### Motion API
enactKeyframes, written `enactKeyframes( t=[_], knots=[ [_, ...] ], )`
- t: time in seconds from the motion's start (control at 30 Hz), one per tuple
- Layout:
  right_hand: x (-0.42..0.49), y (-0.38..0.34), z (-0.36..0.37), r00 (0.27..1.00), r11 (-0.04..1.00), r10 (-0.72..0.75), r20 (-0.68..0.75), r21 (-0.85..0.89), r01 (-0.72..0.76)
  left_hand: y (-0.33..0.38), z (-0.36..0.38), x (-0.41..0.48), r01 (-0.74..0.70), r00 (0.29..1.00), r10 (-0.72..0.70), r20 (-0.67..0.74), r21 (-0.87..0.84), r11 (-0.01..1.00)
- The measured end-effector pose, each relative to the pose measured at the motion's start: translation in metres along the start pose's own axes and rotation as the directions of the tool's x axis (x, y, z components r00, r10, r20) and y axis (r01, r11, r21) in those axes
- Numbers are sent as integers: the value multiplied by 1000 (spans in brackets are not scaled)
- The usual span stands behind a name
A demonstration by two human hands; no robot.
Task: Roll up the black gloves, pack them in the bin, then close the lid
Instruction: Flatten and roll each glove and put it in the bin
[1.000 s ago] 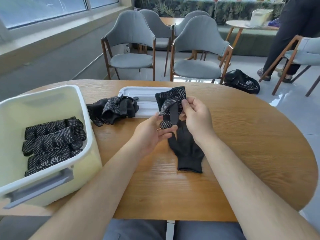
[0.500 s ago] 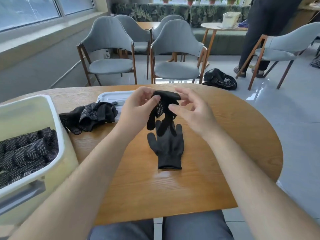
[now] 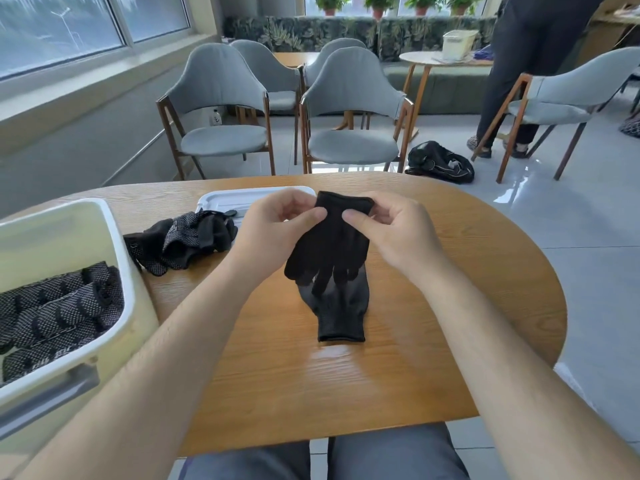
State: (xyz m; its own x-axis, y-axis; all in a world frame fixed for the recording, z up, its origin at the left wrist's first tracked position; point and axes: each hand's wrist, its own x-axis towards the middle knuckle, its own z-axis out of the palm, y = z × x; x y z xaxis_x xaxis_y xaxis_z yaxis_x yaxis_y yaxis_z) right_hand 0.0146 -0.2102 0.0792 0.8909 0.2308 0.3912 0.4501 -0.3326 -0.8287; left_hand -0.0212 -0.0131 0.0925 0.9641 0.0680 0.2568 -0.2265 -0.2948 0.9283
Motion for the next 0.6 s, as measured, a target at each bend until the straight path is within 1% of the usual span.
enactKeyframes(
  t=[0.1,0.2,0.23,0.3,0.37,0.4,0.47,0.53,0.6],
  knots=[
    [-5,-2,-5,1000,998,-6,25,68,5,-1,-2,0,8,1000,-8,7,66,998],
    [-9,1,-8,998,991,28,60,132,-35,-6,-5,-1,39,999,-40,12,46,998],
    [-10,3,-9,996,989,41,74,136,-51,-9,-7,0,56,998,-56,10,51,997],
    [-9,8,-9,990,988,90,113,119,-103,-15,-8,3,108,994,-111,17,127,986],
    [-3,11,-7,974,982,167,151,64,-178,-17,-5,7,162,985,-172,31,206,965],
    [2,12,-5,968,977,199,155,46,-209,-16,-3,11,180,981,-191,29,219,959],
    [13,12,-1,973,976,208,98,51,-214,-9,1,21,185,982,-187,-3,165,969],
    [22,8,0,992,990,121,-27,71,-119,0,4,30,108,992,-100,-81,110,988],
    [27,0,-2,992,999,-10,-127,44,15,9,5,34,10,988,12,-155,144,989]
  ],
)
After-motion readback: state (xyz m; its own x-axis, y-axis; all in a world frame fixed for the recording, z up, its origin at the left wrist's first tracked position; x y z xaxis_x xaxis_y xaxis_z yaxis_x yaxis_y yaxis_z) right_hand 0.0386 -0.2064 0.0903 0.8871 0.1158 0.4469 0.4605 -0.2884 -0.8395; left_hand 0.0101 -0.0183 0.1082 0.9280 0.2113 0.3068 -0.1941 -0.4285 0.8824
